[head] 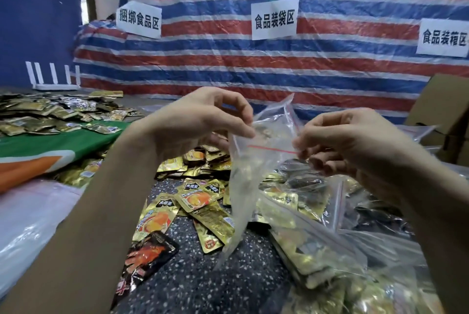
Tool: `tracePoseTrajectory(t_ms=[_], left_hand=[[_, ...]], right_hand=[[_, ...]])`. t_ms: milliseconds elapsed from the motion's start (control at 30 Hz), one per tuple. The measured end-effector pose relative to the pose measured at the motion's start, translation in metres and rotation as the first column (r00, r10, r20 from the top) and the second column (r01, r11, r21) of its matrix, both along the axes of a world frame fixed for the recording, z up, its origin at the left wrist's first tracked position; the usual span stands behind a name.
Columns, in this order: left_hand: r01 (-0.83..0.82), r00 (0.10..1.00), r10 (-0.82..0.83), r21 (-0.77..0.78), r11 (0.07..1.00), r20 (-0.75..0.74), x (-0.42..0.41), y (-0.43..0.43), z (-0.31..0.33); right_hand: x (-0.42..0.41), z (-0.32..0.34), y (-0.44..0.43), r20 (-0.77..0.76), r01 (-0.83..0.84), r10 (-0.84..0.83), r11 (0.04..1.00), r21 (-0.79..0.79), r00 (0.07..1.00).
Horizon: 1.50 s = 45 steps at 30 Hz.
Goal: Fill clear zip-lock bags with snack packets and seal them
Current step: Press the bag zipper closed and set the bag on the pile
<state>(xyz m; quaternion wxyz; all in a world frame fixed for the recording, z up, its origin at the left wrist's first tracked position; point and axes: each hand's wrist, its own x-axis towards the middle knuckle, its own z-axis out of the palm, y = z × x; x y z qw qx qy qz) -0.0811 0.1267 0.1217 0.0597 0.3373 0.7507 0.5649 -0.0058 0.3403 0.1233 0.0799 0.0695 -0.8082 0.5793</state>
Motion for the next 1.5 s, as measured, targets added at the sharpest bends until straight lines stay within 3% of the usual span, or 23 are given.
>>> tracePoseTrajectory(t_ms=[100,200,300,400,567,733,867,967,1133,1267,1400,1500], left_hand=[[-0.132,0.991,0.131,0.027,0.991,0.026,-0.004,-0.012,0.002],[-0.255,0.966,0.252,0.069,0.964,0.057,-0.006,-0.012,0.002],[-0.356,0.933,0.346,0.112,0.928,0.099,-0.007,0.005,-0.003],[-0.378,0.922,0.369,0.066,0.923,0.117,-0.008,0.026,-0.013],[-0.400,0.914,0.399,0.012,0.916,0.072,-0.006,0.043,-0.023],[-0.343,0.927,0.329,0.052,0.938,0.178,-0.002,0.039,-0.017],[-0.361,0.917,0.348,0.031,0.932,0.197,-0.002,0.026,-0.011],[-0.392,0.911,0.388,0.002,0.920,0.138,-0.004,0.013,-0.007],[-0.511,0.857,0.504,-0.058,0.857,-0.106,-0.009,-0.009,-0.002],[-0.456,0.880,0.447,-0.017,0.890,-0.162,-0.009,-0.011,0.000],[-0.424,0.888,0.392,-0.097,0.901,-0.238,-0.012,-0.005,-0.002],[-0.384,0.913,0.366,-0.077,0.920,-0.182,-0.017,-0.005,-0.004]], right_hand=[[-0.003,0.001,0.008,-0.134,0.088,-0.079,0.994,0.058,0.988],[-0.003,0.002,0.015,-0.231,0.030,-0.003,0.993,0.110,0.973],[-0.003,0.000,0.016,-0.362,-0.010,0.134,0.946,0.324,0.922],[-0.006,-0.002,0.014,-0.518,0.157,0.161,0.842,0.516,0.840],[-0.005,-0.006,0.010,-0.407,0.018,0.300,0.787,0.617,0.862],[-0.014,-0.011,0.020,-0.222,-0.063,0.319,0.687,0.724,0.921],[-0.015,-0.011,0.024,-0.122,-0.190,0.351,0.729,0.658,0.928],[-0.013,-0.009,0.023,-0.232,-0.171,0.353,0.808,0.564,0.906],[-0.016,-0.009,0.021,-0.426,-0.095,0.351,0.852,0.515,0.834],[-0.014,-0.010,0.018,-0.428,-0.057,0.339,0.834,0.549,0.838],[-0.014,-0.010,0.016,-0.439,-0.030,0.323,0.832,0.555,0.839],[-0.015,-0.010,0.019,-0.438,-0.012,0.309,0.827,0.561,0.845]])
